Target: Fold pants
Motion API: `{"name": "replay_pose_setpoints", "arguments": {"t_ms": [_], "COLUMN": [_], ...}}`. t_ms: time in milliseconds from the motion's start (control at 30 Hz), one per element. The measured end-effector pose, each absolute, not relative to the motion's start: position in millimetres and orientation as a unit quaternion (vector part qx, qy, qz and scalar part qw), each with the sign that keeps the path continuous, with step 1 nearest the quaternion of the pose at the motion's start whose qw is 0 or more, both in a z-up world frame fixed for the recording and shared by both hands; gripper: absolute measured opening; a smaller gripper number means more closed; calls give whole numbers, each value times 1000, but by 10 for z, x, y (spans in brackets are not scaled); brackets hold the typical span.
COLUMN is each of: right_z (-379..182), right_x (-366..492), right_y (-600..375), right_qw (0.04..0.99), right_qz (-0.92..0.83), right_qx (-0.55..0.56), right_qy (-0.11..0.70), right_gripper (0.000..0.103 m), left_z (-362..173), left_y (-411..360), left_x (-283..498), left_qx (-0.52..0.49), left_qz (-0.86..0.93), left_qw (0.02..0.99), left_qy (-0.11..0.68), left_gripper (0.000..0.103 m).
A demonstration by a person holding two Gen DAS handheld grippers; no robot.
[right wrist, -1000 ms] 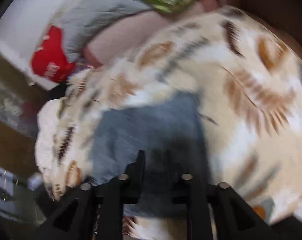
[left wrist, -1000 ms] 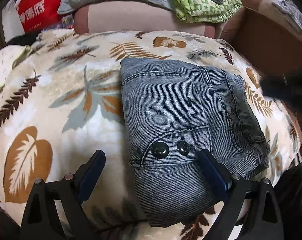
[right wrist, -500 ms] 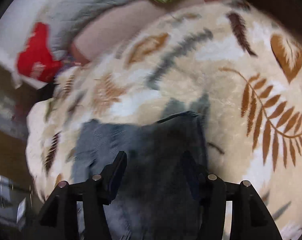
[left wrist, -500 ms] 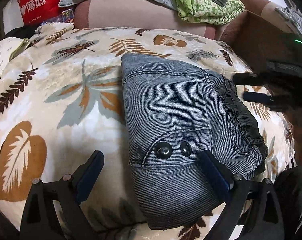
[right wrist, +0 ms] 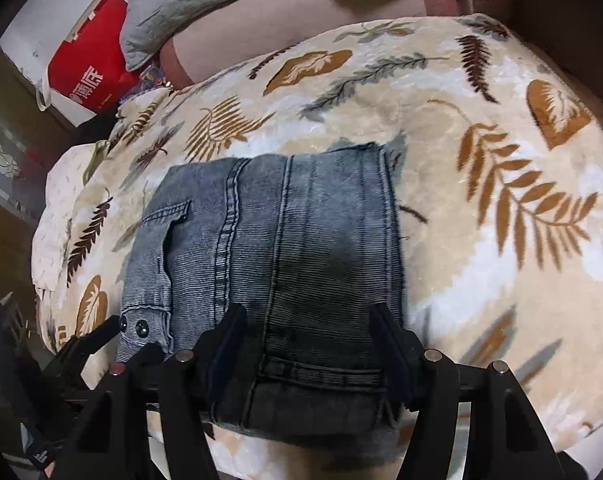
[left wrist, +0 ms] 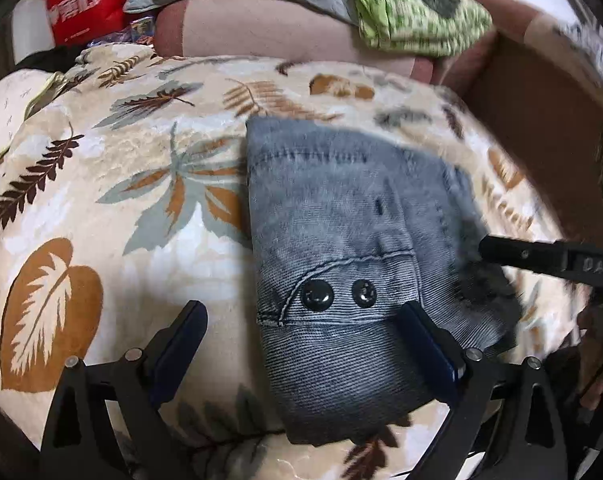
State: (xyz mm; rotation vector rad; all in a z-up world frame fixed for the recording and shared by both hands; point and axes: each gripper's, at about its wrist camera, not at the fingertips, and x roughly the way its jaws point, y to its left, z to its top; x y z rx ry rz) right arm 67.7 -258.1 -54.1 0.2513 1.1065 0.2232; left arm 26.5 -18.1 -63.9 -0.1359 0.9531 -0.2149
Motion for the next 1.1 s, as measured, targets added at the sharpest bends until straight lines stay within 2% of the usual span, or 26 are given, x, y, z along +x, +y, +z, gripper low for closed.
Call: {"name": "replay_pose_setpoints", "arguments": {"t_ms": [133,233,300,333,500,633,667,700,767,1033,1067,1100], "right_z": [-141,132,247,263,15,-378,-467,-559,-659,-580,-569,-545], "right_x": [740,999,1249,1389,2030,2335,2370,2399,2403,2387,2381,2364], "right_y": [-2500,-2162,-1798,-1595,-711,-402,-380,-368,-380,-630,-666,-730], "right_qw": [850,853,846,839,785,748,738,728,716,746,750,756], "right_qz": [109,139,171,186,209,186,182,178,183,159,156,152], "right_qx": [95,54,16,-2,-92,-138,-146,-152,-145,-71,-59,-39], "right_qy": [506,500,504,512,576,622,633,644,658,642,640,636], "right_gripper": [67,70,80,81,81,80,65,25,21,18,19,28], "left_z": [-446,-611,-737,-776,-825,-840,-847,-850,-856,-849,-851,-850], "left_y": [6,29,6,-3,-21,-21,-23,-23,-20,-24,-25,-27], "left_x": [206,295,317,318,325,361,365,366,375,340,347,324], "left_qx": [-114,-130,-127,-131,-137,-137,-137,-138,-139,-135,-135,-134], "left_qz": [-99,-105,-104,-109,-123,-128,-130,-131,-133,-130,-129,-128], "left_qw": [897,877,867,863,859,857,857,857,856,858,859,859], "left_qy": [416,451,470,476,479,480,480,480,480,477,477,476], "left_gripper": [97,97,97,97,97,97,97,97,97,97,97,97]}}
